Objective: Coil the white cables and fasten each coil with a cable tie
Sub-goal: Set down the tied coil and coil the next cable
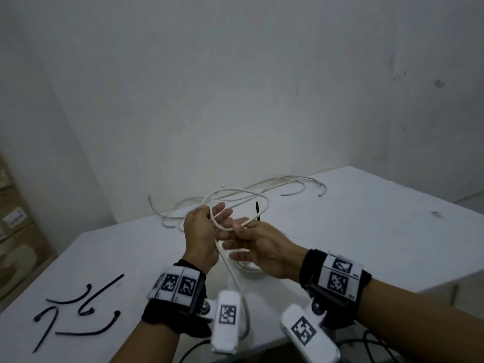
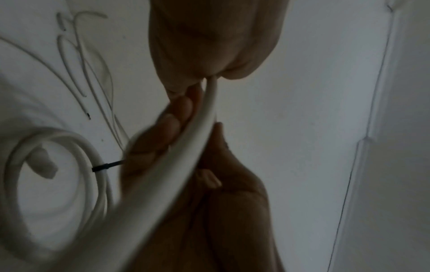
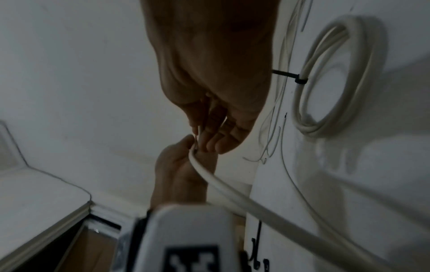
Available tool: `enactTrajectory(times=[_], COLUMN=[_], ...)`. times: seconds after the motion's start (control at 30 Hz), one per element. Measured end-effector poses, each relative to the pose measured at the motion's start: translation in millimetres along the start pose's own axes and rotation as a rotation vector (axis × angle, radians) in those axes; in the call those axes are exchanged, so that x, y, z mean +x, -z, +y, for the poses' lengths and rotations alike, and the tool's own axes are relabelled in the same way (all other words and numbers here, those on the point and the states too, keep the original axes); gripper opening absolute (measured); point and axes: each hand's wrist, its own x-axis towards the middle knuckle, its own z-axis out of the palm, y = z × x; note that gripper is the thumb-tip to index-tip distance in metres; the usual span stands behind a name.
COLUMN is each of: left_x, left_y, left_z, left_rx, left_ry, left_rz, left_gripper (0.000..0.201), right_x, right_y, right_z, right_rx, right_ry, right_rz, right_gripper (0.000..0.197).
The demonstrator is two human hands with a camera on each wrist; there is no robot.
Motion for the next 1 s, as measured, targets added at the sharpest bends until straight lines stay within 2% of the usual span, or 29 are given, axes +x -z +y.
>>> enactTrajectory(times=[0.07,0.13,0.2,0.27,0.33,0.4,0.47,0.53,0.63,0.83,0.9,0.93,1.0], left_x=[5,9,12,15,16,16,15,13,9,5,3,2,-4], left_y=[1,1,1,0,0,1,5,12,21,39,45,47,49], left_z=[5,12,21,29,37,46,56,67,75,86,93,96,99], left_rx=[-0.058,-0.079,-0.089,-0.081,-0.083,-0.115,-0.193,-0.254,-0.194,-0.032,-0.009,0.009,0.047], left_ry=[0.003,-0.062,-0.115,-0.146,-0.148,-0.082,0.045,0.134,0.200,0.138,0.127,0.131,0.158], left_rz=[0.014,0.039,0.021,-0.009,-0.044,-0.116,-0.207,-0.264,-0.319,-0.326,-0.346,-0.360,-0.398], left_gripper=[0.027,0.022,0.025,0.026,0.026,0.027,0.028,0.025,0.020,0.020,0.016,0.013,0.010], right_x=[0,1,-1,-6,-13,-21,-24,-23,-20,-27,-33,-36,-39], right_y=[1,5,7,5,2,-2,-1,4,13,34,42,45,52], right_z=[8,11,12,12,14,15,16,16,11,-9,-14,-17,-20], right_rx=[-0.091,-0.232,-0.387,-0.466,-0.396,-0.249,-0.287,-0.461,-0.764,-1.426,-1.590,-1.587,-1.313], right_ry=[-0.053,-0.115,-0.186,-0.216,-0.225,-0.240,-0.202,-0.111,0.028,0.124,0.105,0.059,-0.064], right_rz=[-0.008,-0.014,-0.103,-0.255,-0.415,-0.479,-0.435,-0.372,-0.238,-0.069,0.023,0.082,0.160], right_gripper=[0.014,0.015,0.025,0.042,0.043,0.030,0.029,0.029,0.032,0.035,0.033,0.031,0.028])
